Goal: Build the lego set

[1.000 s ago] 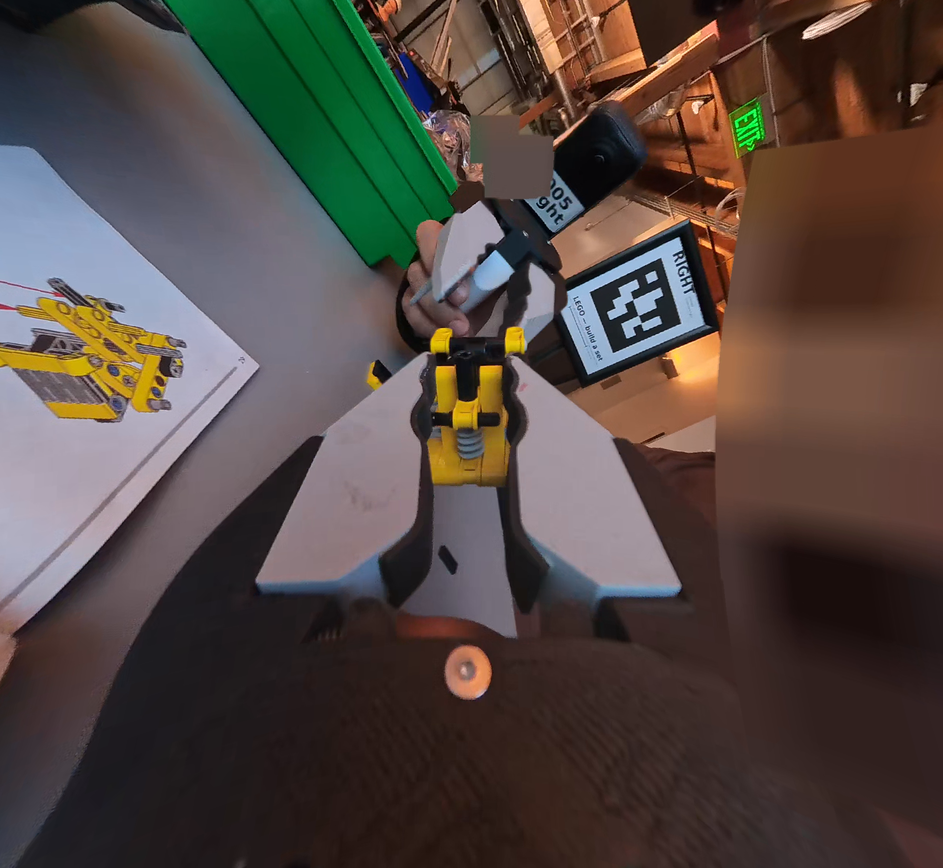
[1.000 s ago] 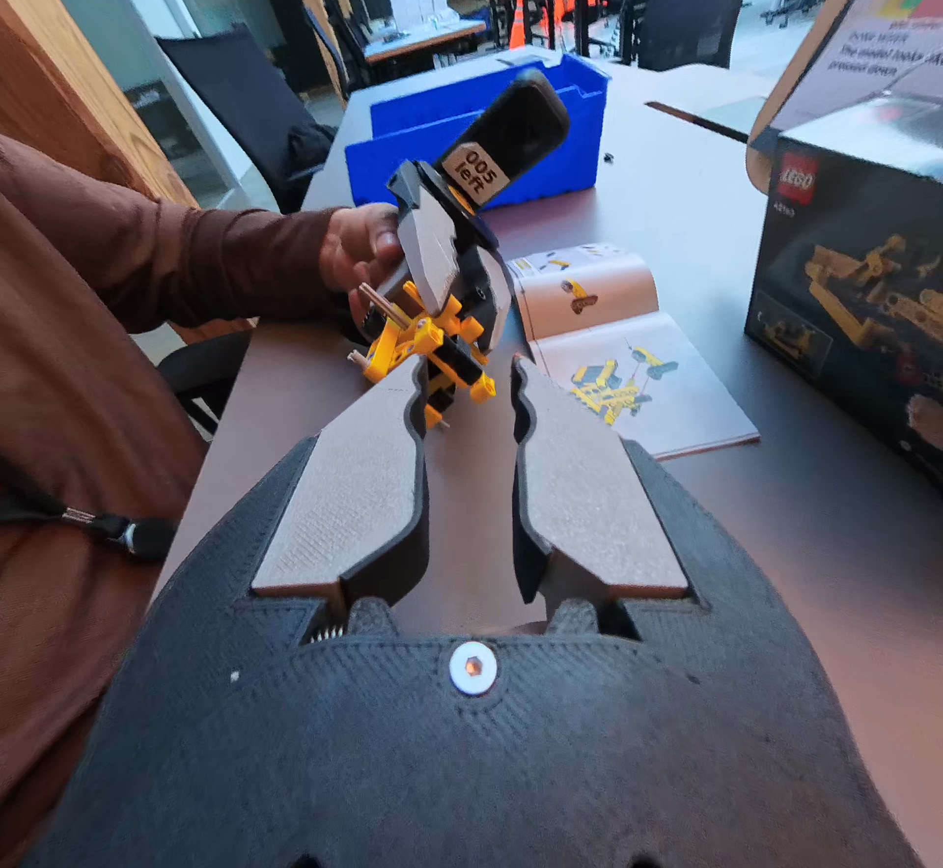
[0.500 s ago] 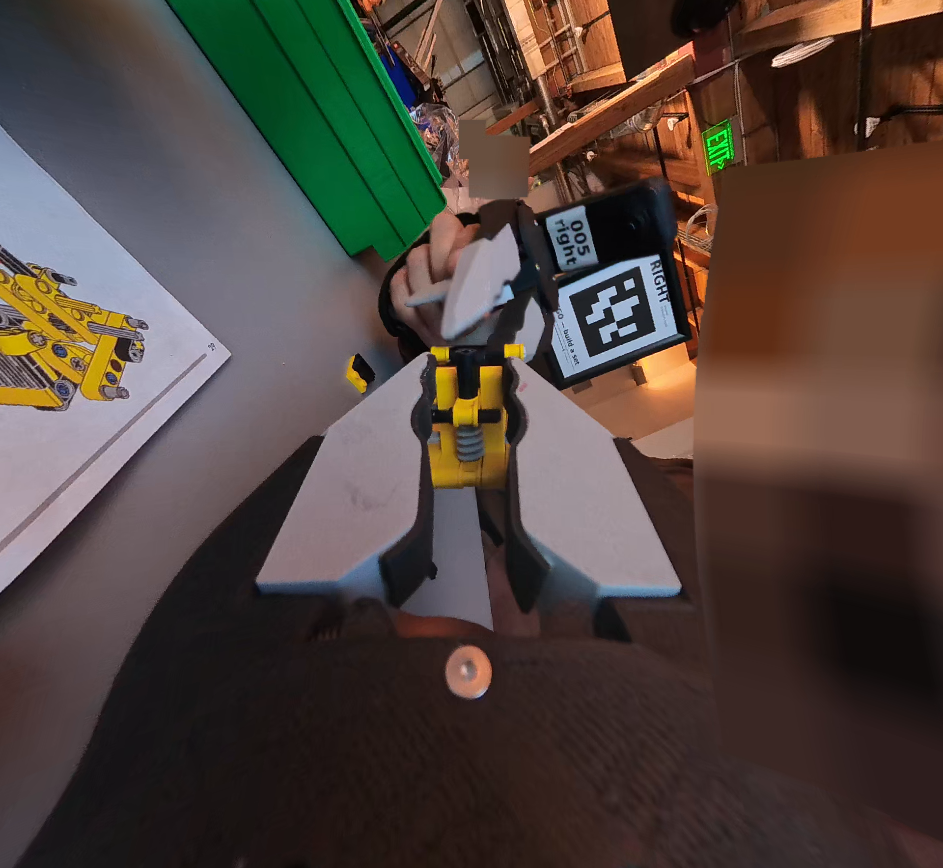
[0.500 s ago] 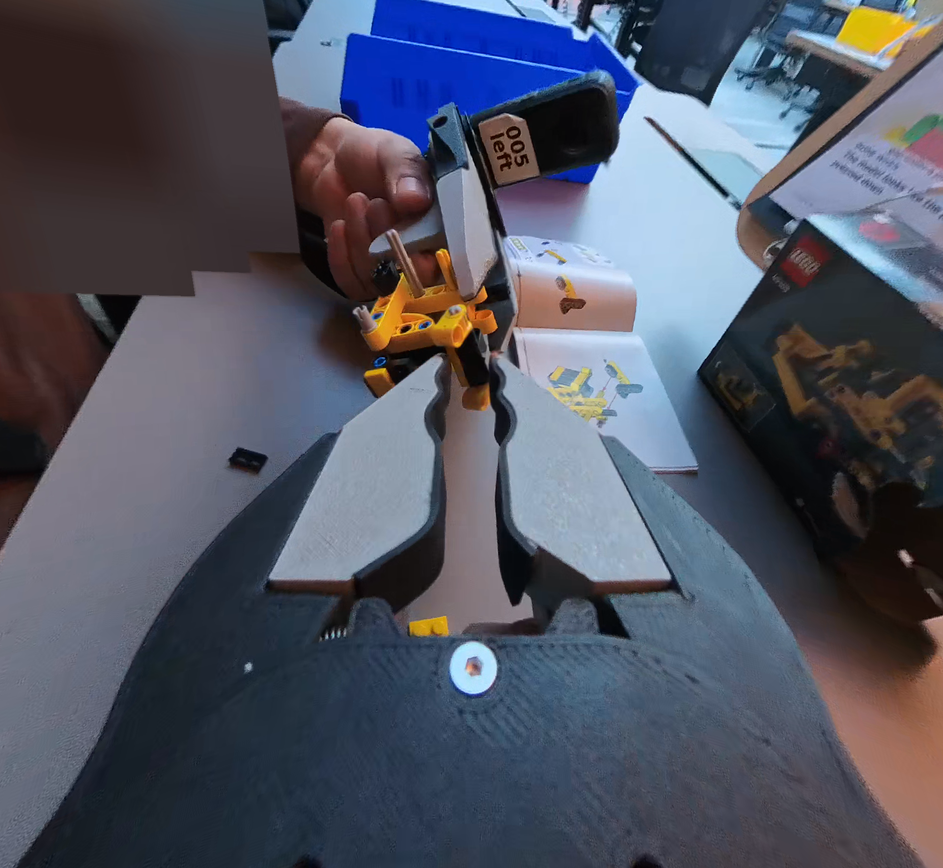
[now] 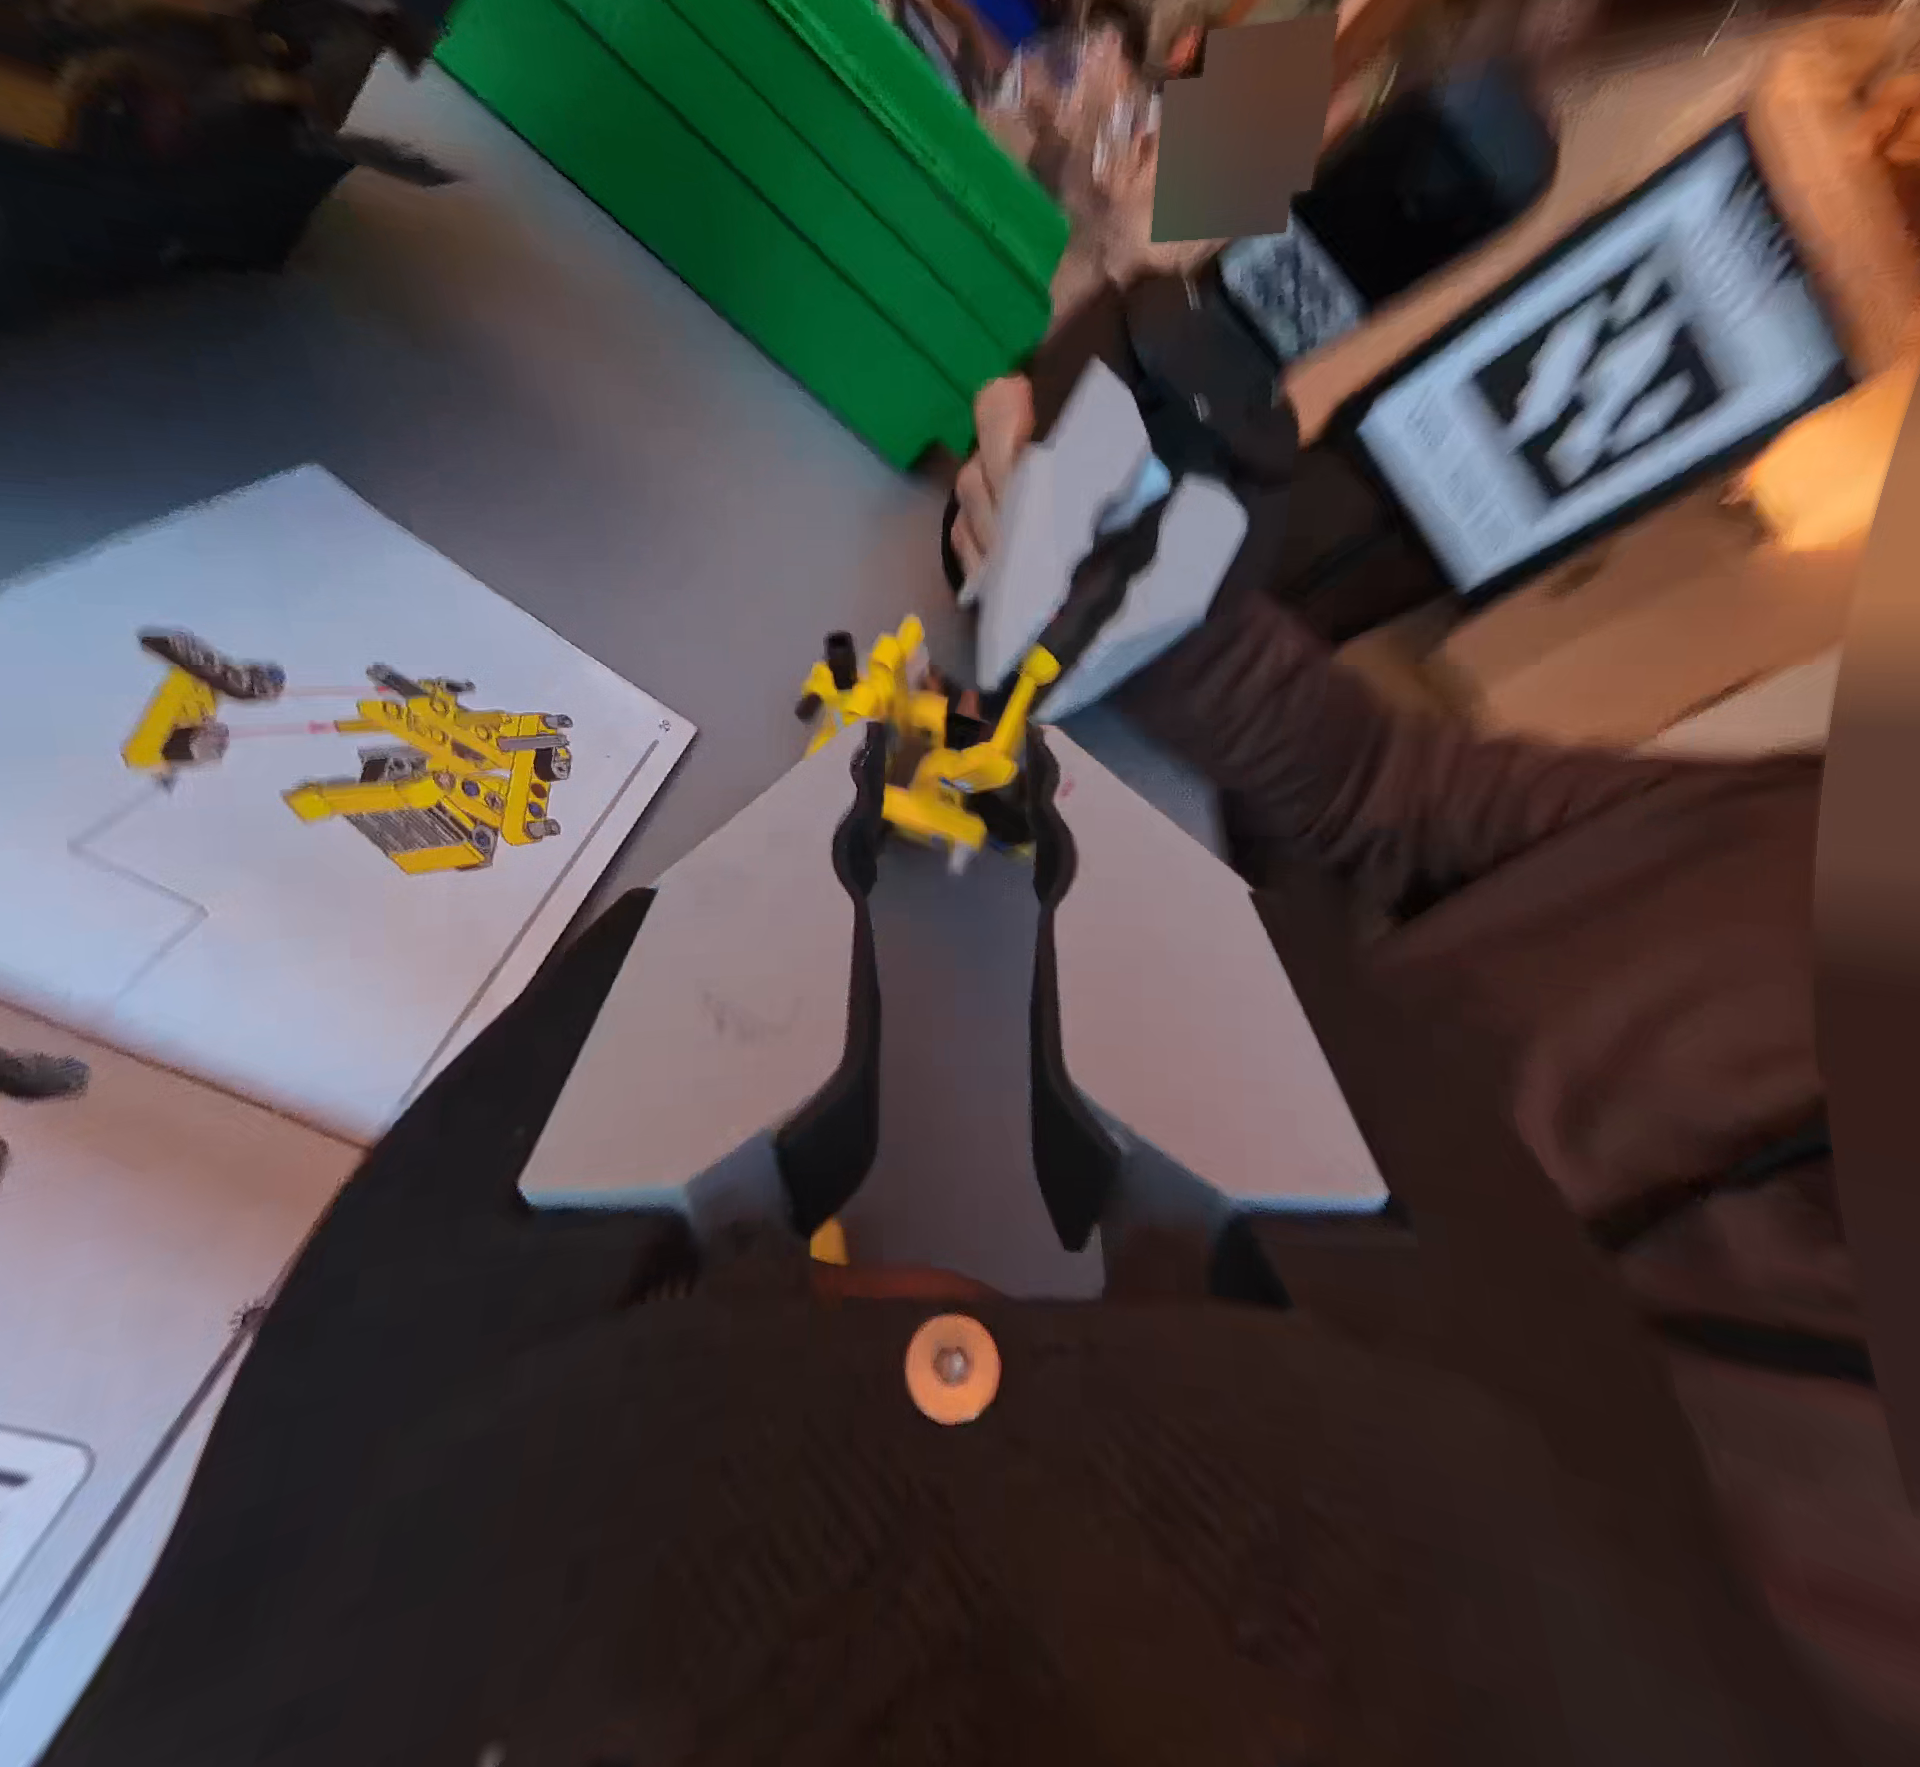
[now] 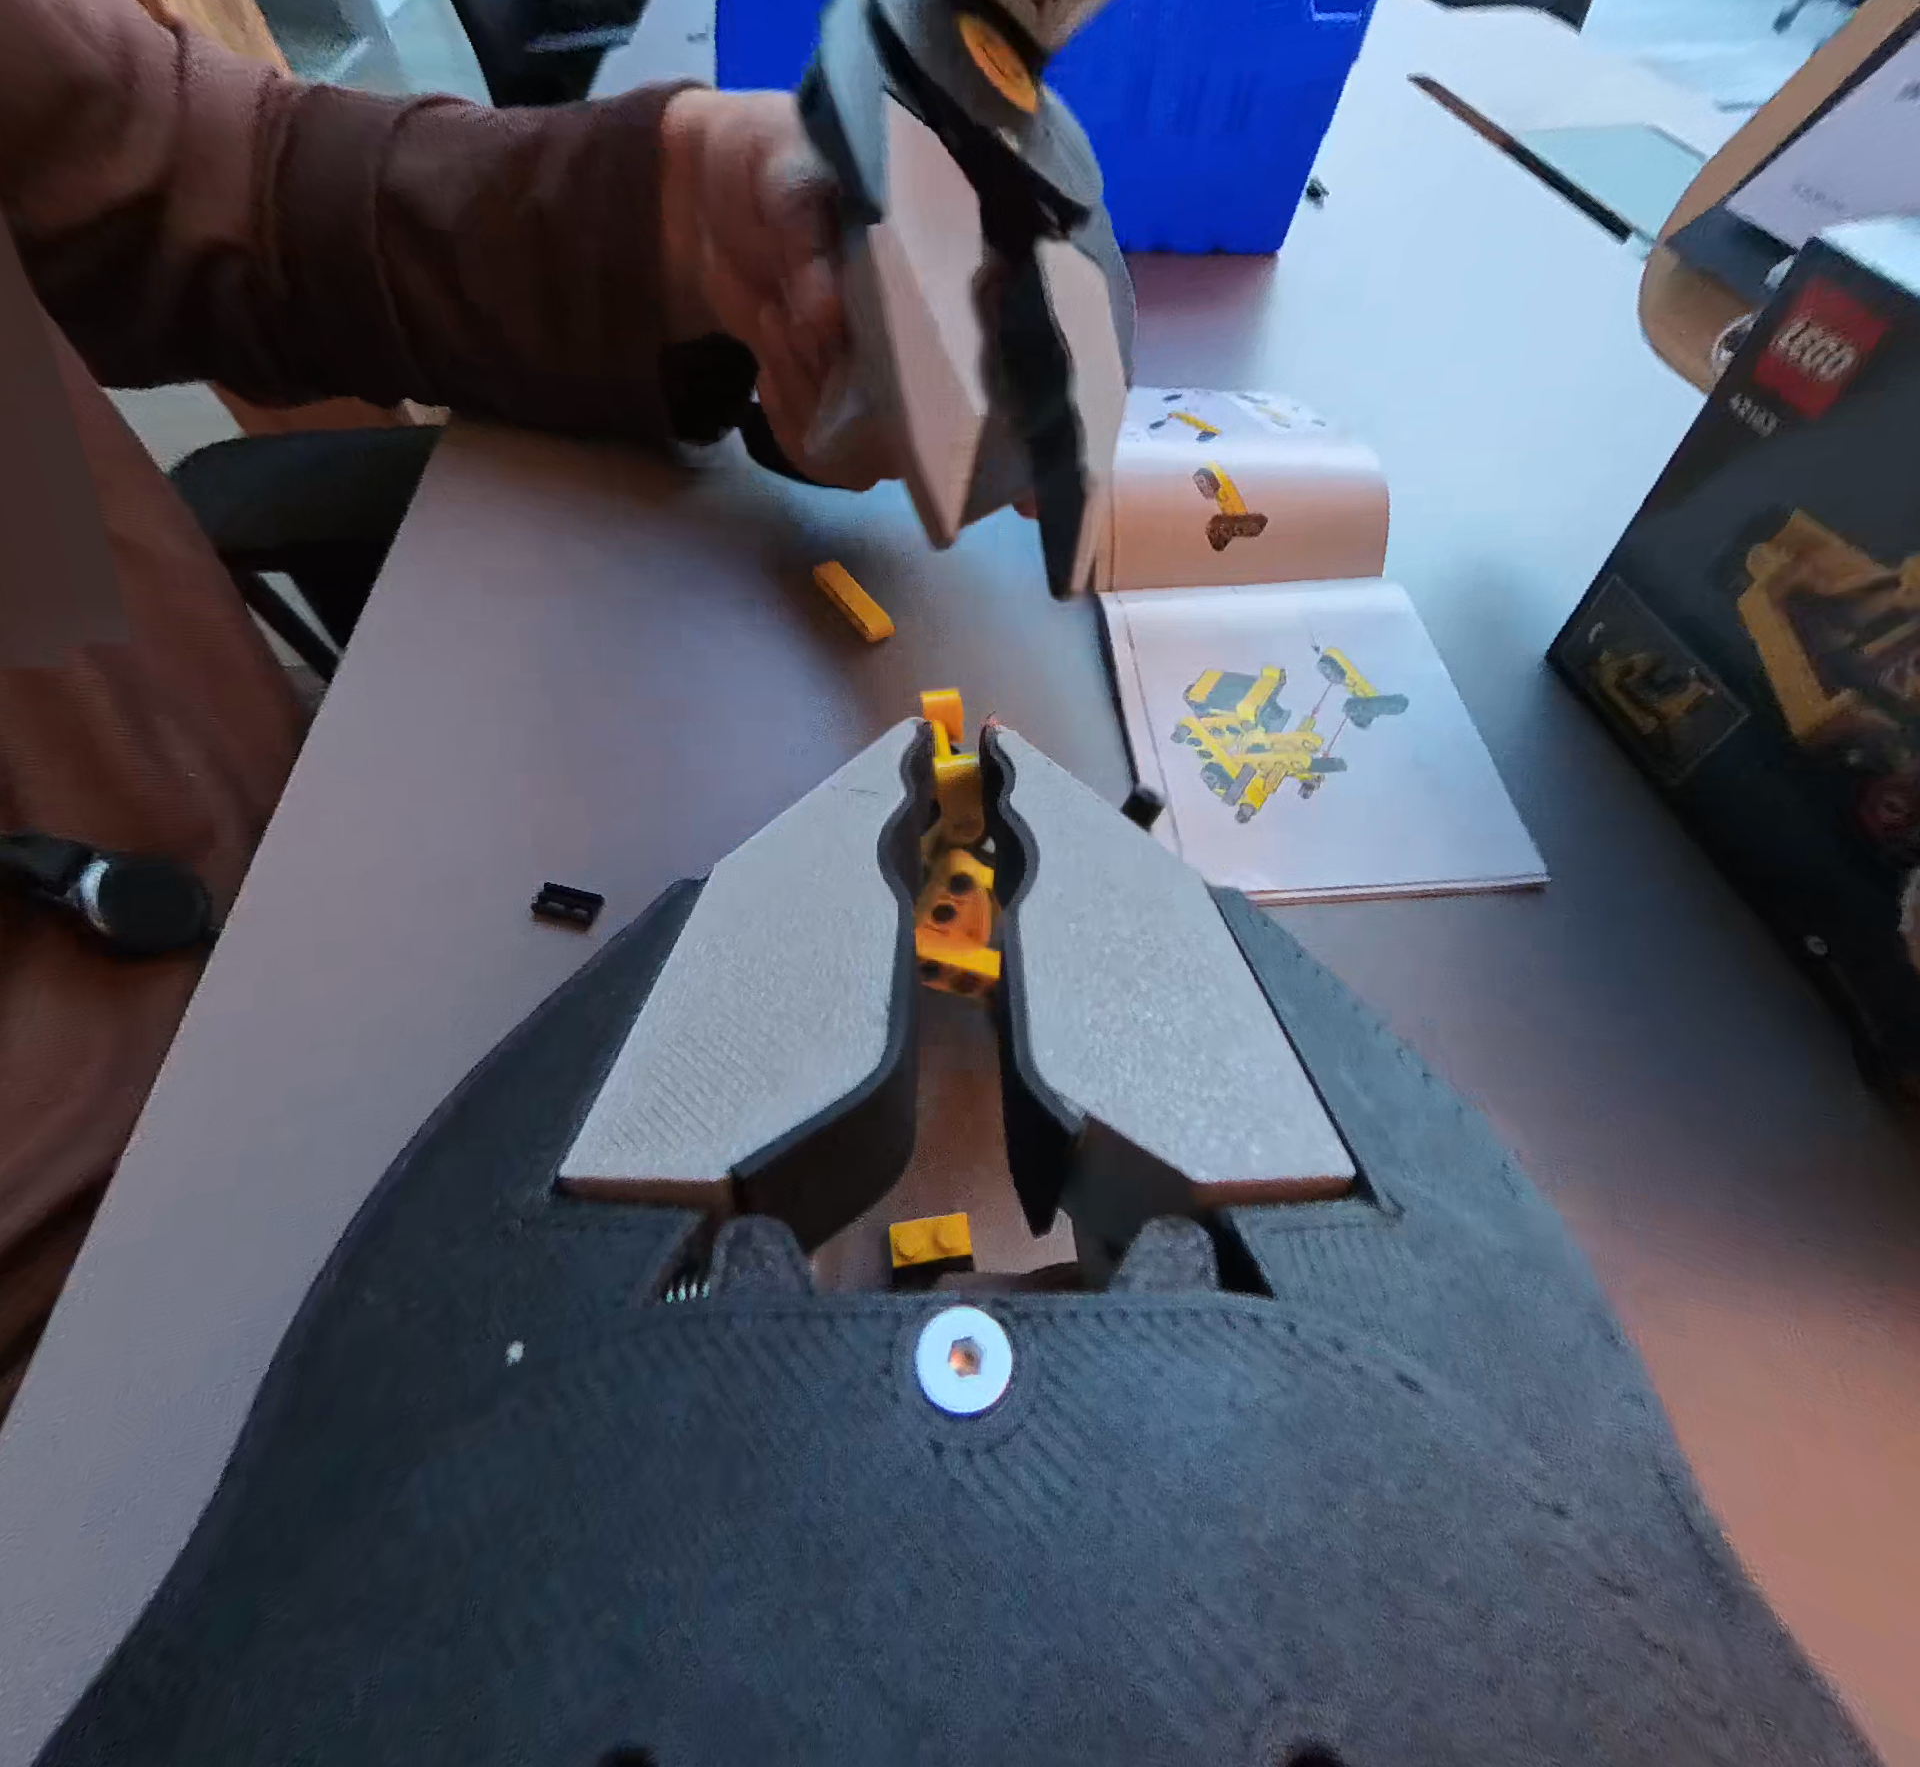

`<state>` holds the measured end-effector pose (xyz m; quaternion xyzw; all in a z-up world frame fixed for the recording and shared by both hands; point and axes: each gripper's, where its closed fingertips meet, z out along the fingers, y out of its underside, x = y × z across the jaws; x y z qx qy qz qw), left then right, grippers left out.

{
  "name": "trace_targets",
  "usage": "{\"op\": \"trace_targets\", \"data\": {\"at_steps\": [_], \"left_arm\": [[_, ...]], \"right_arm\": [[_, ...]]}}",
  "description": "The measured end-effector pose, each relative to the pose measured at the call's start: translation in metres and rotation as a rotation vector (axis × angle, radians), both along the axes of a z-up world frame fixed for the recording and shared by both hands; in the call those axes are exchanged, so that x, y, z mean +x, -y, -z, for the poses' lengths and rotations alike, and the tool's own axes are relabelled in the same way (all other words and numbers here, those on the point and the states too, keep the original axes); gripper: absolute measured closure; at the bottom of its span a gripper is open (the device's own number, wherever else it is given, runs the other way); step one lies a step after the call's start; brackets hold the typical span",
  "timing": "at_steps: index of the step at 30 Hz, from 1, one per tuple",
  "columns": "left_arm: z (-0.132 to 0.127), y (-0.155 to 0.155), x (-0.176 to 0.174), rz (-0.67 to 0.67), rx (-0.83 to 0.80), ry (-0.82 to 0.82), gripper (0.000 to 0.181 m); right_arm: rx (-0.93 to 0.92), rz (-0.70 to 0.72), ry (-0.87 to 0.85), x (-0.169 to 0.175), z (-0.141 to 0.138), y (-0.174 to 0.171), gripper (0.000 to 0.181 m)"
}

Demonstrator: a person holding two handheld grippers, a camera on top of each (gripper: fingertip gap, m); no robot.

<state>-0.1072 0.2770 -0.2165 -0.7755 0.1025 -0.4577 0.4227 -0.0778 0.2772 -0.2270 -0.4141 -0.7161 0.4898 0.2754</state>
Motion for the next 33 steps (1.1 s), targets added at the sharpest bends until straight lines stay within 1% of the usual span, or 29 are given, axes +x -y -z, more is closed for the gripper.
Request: {"op": "trace_targets", "data": {"at_steps": [2, 5, 8, 10, 13, 14, 16, 18, 19, 20, 22, 26, 27, 29, 30, 33], "left_arm": [[0.004, 0.009, 0.010, 0.051, 0.069, -0.168, 0.156], [0.023, 0.014, 0.022, 0.077, 0.128, -0.436, 0.154], [0.043, 0.010, 0.026, 0.065, 0.169, -0.647, 0.154], [0.050, 0.006, 0.026, 0.057, 0.238, -0.778, 0.154], [0.052, -0.004, 0.018, 0.018, 0.421, -1.038, 0.155], [0.051, -0.004, 0.020, 0.020, 0.484, -1.100, 0.155], [0.051, -0.004, 0.027, 0.035, 0.592, -1.184, 0.154], [0.050, -0.011, 0.025, -0.008, 0.643, -1.264, 0.151], [0.049, -0.014, 0.025, -0.028, 0.666, -1.281, 0.151], [0.047, -0.015, 0.028, -0.034, 0.691, -1.267, 0.155], [0.043, -0.012, 0.038, -0.020, 0.716, -1.189, 0.166], [0.042, -0.011, 0.040, -0.014, 0.665, -1.135, 0.167], [0.043, -0.011, 0.040, -0.016, 0.648, -1.119, 0.167], [0.042, -0.011, 0.041, -0.020, 0.598, -1.064, 0.167], [0.042, -0.012, 0.042, -0.024, 0.555, -1.017, 0.167], [0.041, -0.013, 0.041, -0.039, 0.404, -0.858, 0.167]], "right_arm": [[-0.041, 0.007, 0.043, -0.002, 0.005, -0.001, 0.176], [-0.095, 0.022, 0.113, -0.003, 0.015, -0.004, 0.177], [-0.185, 0.015, 0.154, -0.002, 0.016, -0.004, 0.177], [-0.238, 0.020, 0.172, -0.002, 0.015, -0.005, 0.177], [-0.307, 0.027, 0.197, -0.001, 0.014, -0.008, 0.177], [-0.331, 0.027, 0.205, 0.000, 0.014, -0.008, 0.177], [-0.364, 0.030, 0.215, 0.000, 0.014, -0.010, 0.177], [-0.366, 0.023, 0.216, 0.000, 0.014, -0.009, 0.177], [-0.363, 0.019, 0.218, 0.001, 0.014, -0.009, 0.177], [-0.359, 0.016, 0.220, 0.001, 0.015, -0.008, 0.177], [-0.352, 0.012, 0.224, 0.001, 0.015, -0.007, 0.177], [-0.340, 0.000, 0.221, 0.003, 0.016, -0.007, 0.175], [-0.334, -0.008, 0.221, 0.004, 0.015, -0.007, 0.171], [-0.299, 0.001, 0.206, 0.006, 0.014, -0.011, 0.158], [-0.264, 0.017, 0.191, 0.006, 0.014, -0.015, 0.156], [-0.080, 0.084, 0.116, 0.013, 0.013, -0.029, 0.154]]}}
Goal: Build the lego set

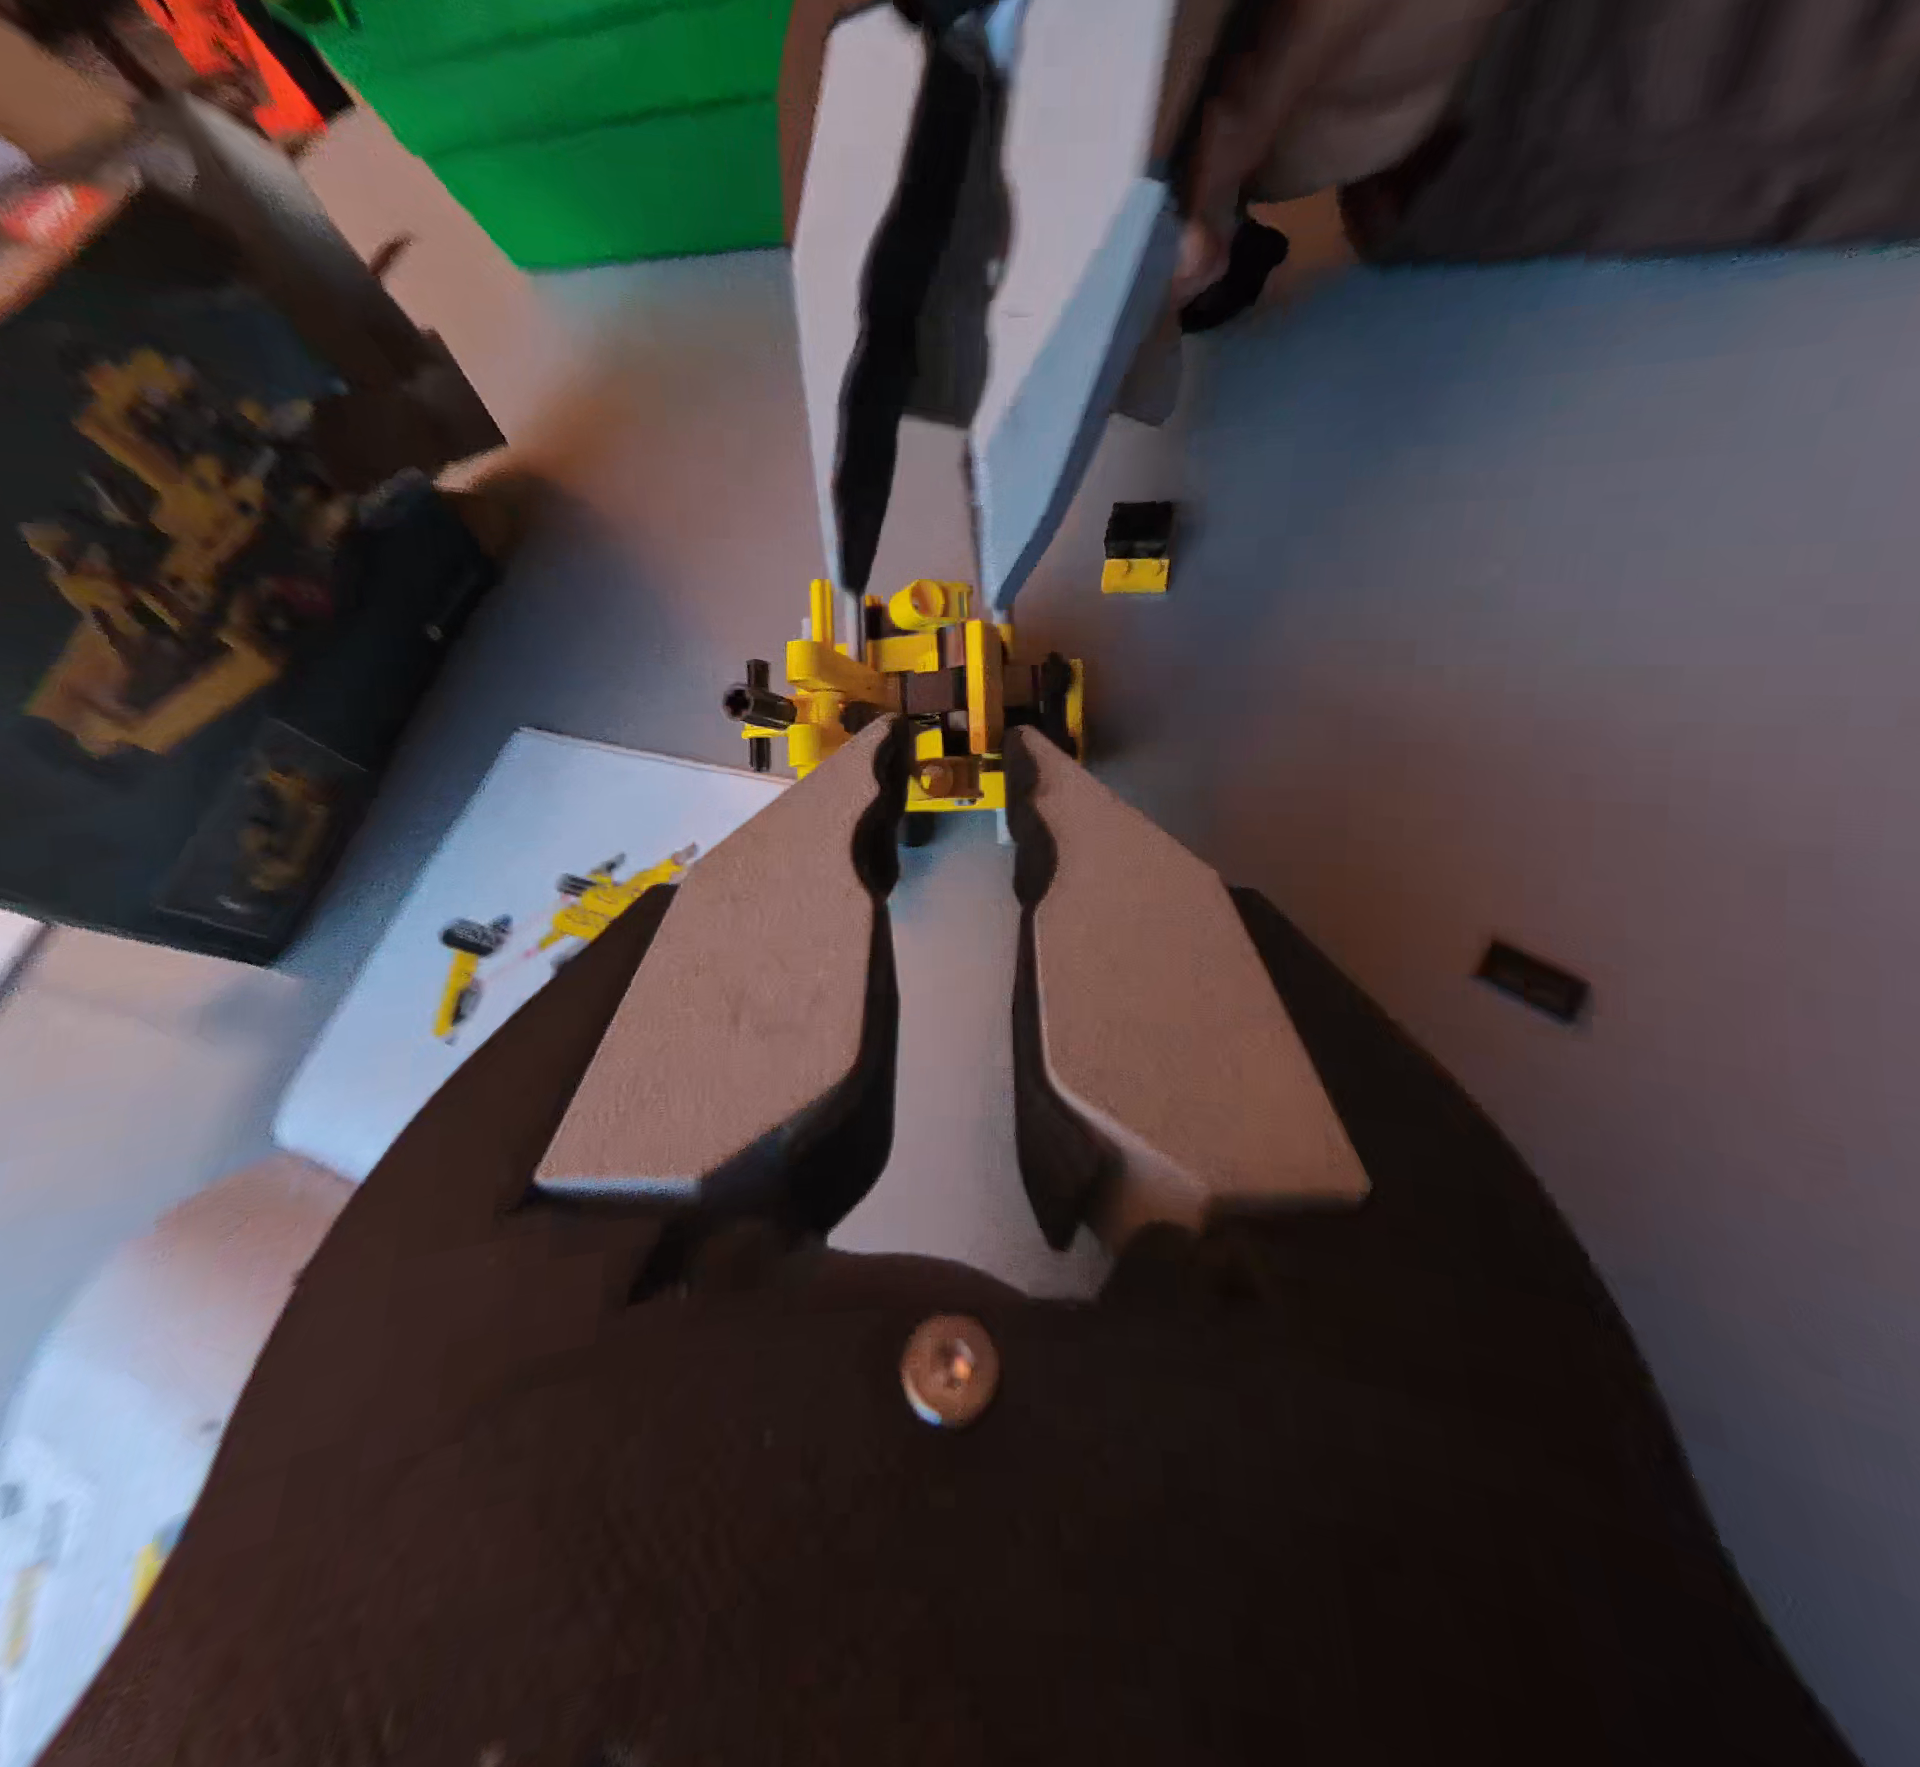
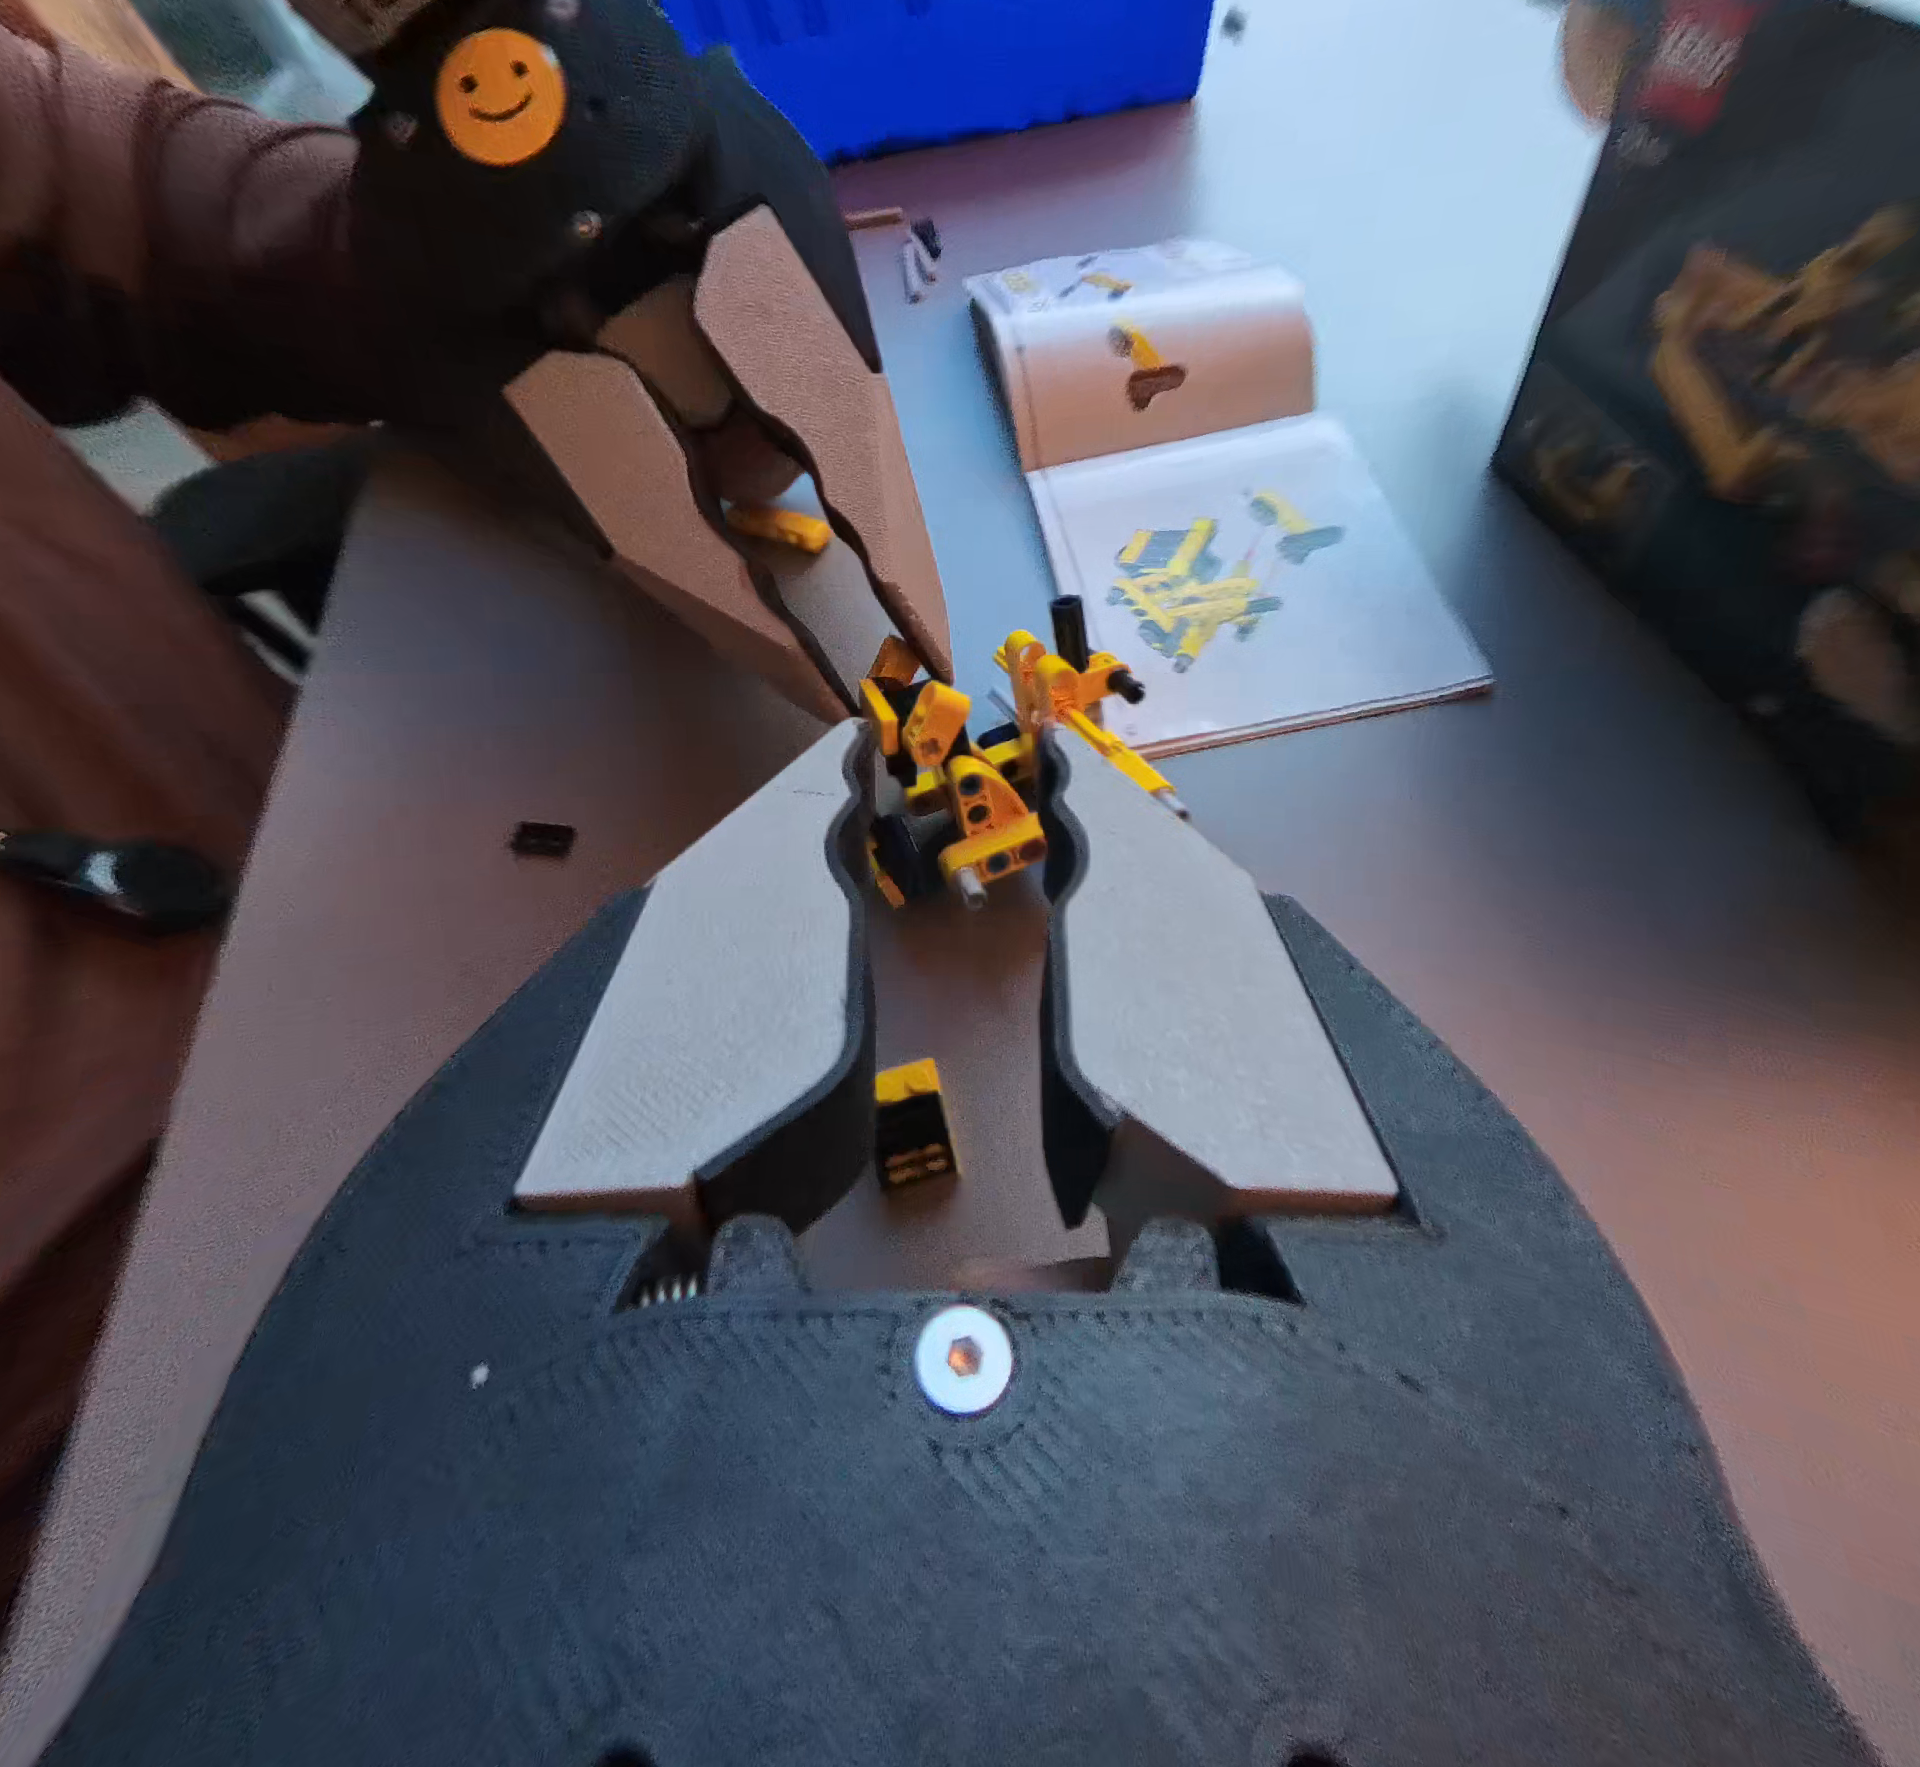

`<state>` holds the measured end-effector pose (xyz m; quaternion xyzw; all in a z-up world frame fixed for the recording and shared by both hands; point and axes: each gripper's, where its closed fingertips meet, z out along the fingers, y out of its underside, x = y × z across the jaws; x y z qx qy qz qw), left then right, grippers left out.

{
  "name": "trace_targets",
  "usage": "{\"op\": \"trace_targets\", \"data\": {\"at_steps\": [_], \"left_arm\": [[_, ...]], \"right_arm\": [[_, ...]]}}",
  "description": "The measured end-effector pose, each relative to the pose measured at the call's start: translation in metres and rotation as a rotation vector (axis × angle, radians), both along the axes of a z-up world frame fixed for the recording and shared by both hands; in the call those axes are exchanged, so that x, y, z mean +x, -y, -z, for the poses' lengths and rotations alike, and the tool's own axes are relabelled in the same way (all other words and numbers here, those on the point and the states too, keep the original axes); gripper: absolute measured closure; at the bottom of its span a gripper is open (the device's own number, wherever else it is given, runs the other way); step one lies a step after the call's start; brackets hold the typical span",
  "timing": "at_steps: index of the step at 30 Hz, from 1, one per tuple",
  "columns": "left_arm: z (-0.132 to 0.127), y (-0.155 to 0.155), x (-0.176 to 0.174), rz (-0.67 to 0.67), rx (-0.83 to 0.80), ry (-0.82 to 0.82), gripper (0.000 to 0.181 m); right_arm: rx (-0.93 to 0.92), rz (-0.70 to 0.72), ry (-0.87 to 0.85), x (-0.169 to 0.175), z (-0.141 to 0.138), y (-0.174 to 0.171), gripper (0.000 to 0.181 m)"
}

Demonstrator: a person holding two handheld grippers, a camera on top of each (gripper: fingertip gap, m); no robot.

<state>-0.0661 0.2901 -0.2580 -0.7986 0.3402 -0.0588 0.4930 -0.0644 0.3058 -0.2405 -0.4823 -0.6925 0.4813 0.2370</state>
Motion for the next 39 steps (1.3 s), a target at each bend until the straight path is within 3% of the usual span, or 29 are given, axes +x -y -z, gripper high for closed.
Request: {"op": "trace_targets", "data": {"at_steps": [5, 10, 12, 15, 20, 29, 35, 37, 39], "left_arm": [[0.002, 0.000, 0.002, -0.024, -0.124, 0.139, 0.167], [0.001, 0.002, 0.009, -0.011, -0.187, 0.223, 0.167], [-0.001, 0.002, 0.012, -0.003, -0.220, 0.286, 0.167], [-0.002, 0.001, 0.013, 0.000, -0.261, 0.351, 0.167], [-0.008, 0.001, 0.015, -0.001, -0.303, 0.446, 0.167], [-0.014, 0.001, 0.022, -0.003, -0.383, 0.626, 0.168], [-0.019, 0.003, 0.026, 0.021, -0.358, 0.618, 0.168], [-0.018, 0.003, 0.025, 0.037, -0.303, 0.529, 0.167], [-0.021, 0.002, 0.022, 0.042, -0.192, 0.394, 0.152]], "right_arm": [[0.057, 0.136, -0.081, 0.024, -0.007, -0.008, 0.150], [0.258, 0.147, 0.098, 0.060, 0.038, -0.002, 0.148], [0.295, 0.155, 0.093, 0.063, 0.039, -0.001, 0.153], [0.309, 0.200, 0.030, 0.054, 0.026, -0.001, 0.157], [0.360, 0.322, -0.081, 0.029, 0.008, 0.005, 0.149], [0.527, 0.412, -0.084, 0.008, 0.011, 0.010, 0.152], [0.537, 0.426, -0.109, 0.012, 0.005, 0.008, 0.157], [0.501, 0.426, -0.105, 0.013, 0.005, 0.008, 0.159], [0.438, 0.418, -0.088, 0.015, 0.007, 0.008, 0.160]]}}
